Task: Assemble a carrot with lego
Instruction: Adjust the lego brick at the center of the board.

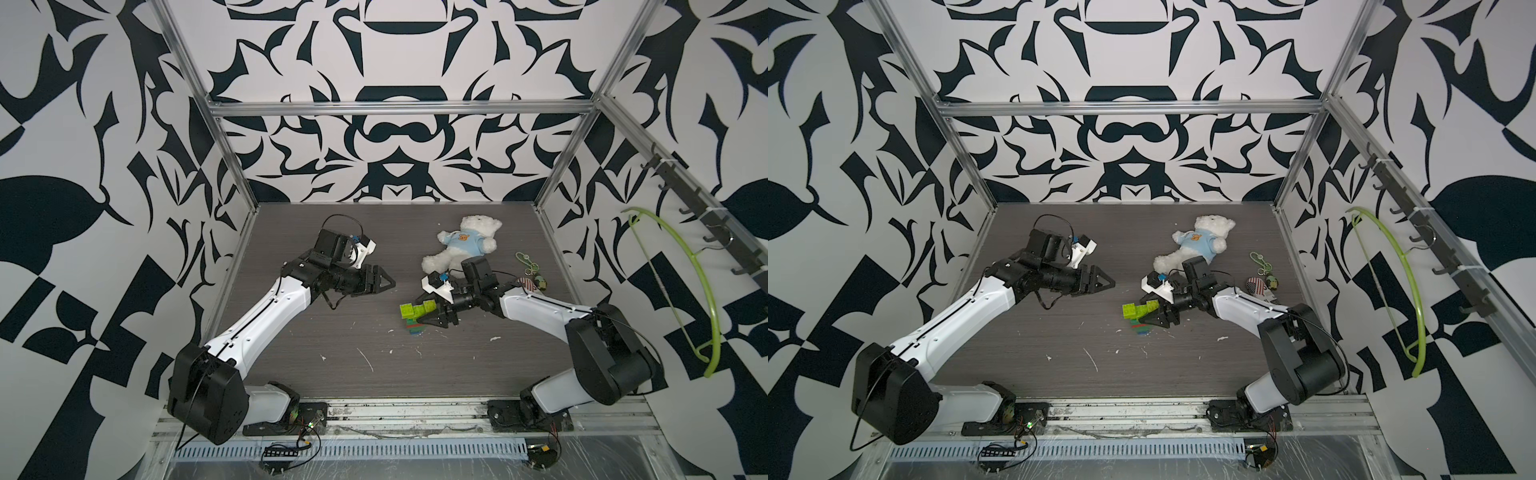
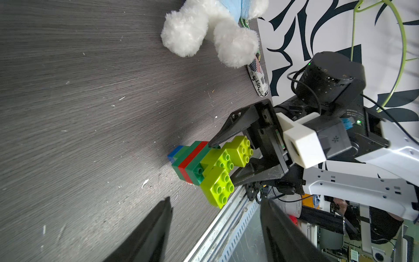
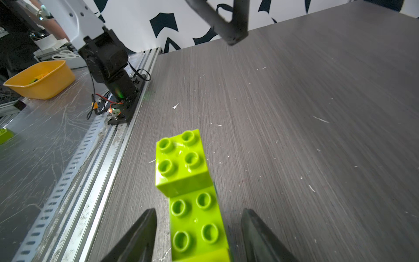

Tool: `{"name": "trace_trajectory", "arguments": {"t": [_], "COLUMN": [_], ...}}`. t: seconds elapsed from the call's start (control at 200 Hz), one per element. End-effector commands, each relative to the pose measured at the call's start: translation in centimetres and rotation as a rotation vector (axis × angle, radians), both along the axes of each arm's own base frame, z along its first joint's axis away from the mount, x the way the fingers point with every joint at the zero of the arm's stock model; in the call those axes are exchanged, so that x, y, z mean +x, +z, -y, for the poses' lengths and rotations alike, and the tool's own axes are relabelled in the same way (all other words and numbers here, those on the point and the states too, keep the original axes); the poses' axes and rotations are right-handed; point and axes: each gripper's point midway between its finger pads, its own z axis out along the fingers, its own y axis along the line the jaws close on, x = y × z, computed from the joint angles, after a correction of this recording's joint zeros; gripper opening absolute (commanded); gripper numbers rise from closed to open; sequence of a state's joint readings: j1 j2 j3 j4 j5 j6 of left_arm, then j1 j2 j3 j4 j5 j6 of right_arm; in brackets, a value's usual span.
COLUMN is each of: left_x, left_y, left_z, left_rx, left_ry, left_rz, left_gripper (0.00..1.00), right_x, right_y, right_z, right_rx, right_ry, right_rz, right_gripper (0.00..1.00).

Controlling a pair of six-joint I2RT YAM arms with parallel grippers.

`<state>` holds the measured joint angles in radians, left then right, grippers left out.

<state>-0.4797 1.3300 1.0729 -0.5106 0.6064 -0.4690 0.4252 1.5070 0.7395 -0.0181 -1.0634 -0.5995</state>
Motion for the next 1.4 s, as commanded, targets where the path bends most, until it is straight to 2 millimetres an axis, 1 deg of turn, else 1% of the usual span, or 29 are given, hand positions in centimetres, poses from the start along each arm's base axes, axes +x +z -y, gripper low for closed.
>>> {"name": "trace_trajectory", "arguments": {"t": [0.0,0.17,0.245,0.33,0.48,0.745,0.845,0.93,0.99,1.035,1.09,1.105,1.11,1.12,1.15,1.16,1.18,1.395], "left_x": [-0.3,-0.2,-0.2,-0.2,-0.3,-0.2,-0.3,-0.4,-0.5,-0.6,-0.6,-0.6,-0.6,-0.6,-0.6,-0.9,-1.0,-1.3], "left_y": [0.9,1.1,1.1,1.2,1.2,1.1,1.3,1.3,1.3,1.2,1.0,1.0,1.0,1.0,0.9,1.6,1.8,1.7], "left_z": [-0.3,-0.4,-0.5,-0.6,-1.0,-1.1,-1.0,-1.1,-1.1,-1.1,-1.1,-1.1,-1.1,-1.1,-1.1,-1.2,-1.2,-1.3], "left_rx": [-0.007,-0.01,-0.009,-0.009,-0.005,-0.009,-0.016,-0.019,-0.024,-0.023,-0.024,-0.024,-0.025,-0.024,-0.025,-0.037,-0.041,-0.049], "left_ry": [-0.013,-0.01,-0.009,-0.008,-0.002,-0.001,-0.004,-0.004,-0.006,-0.006,-0.005,-0.004,-0.004,-0.004,-0.003,-0.005,-0.005,-0.002], "left_rz": [0.02,0.019,0.016,0.022,0.024,0.02,0.02,0.022,0.022,0.018,0.014,0.013,0.014,0.012,0.01,0.031,0.037,0.039], "left_gripper": [0.68,0.68,0.68,0.68,0.68,0.68,0.67,0.68,0.68,0.68,0.67,0.68,0.67,0.67,0.67,0.67,0.67,0.67], "right_x": [-0.3,-0.1,-0.1,-0.1,0.8,4.1,5.4,6.7,7.6,8.3,9.1,9.2,9.3,9.4,9.8,10.0,10.2,11.3], "right_y": [1.0,0.9,0.8,0.8,0.8,0.1,-0.3,-0.9,-0.9,-1.5,-1.5,-1.9,-1.7,-2.1,-2.2,-2.2,-2.4,-4.0], "right_z": [-0.5,-0.6,-0.7,-0.7,-1.0,-2.1,-2.3,-2.3,-2.3,-2.4,-2.3,-2.3,-2.3,-2.3,-2.3,-2.3,-2.3,-2.2], "right_rx": [0.03,0.032,0.026,0.025,0.009,-0.026,-0.032,-0.045,-0.044,-0.05,-0.041,-0.046,-0.042,-0.048,-0.051,-0.05,-0.051,-0.1], "right_ry": [0.05,0.059,0.061,0.061,0.028,-0.08,-0.117,-0.153,-0.167,-0.182,-0.19,-0.194,-0.194,-0.199,-0.207,-0.209,-0.214,-0.259], "right_rz": [0.019,0.009,0.003,-0.002,-0.067,-0.267,-0.335,-0.402,-0.447,-0.494,-0.534,-0.557,-0.553,-0.57,-0.591,-0.599,-0.609,-0.659], "right_gripper": [0.61,0.48,0.44,0.38,0.36,0.35,0.37,0.38,0.4,0.42,0.45,0.45,0.46,0.46,0.46,0.46,0.47,0.47]}}
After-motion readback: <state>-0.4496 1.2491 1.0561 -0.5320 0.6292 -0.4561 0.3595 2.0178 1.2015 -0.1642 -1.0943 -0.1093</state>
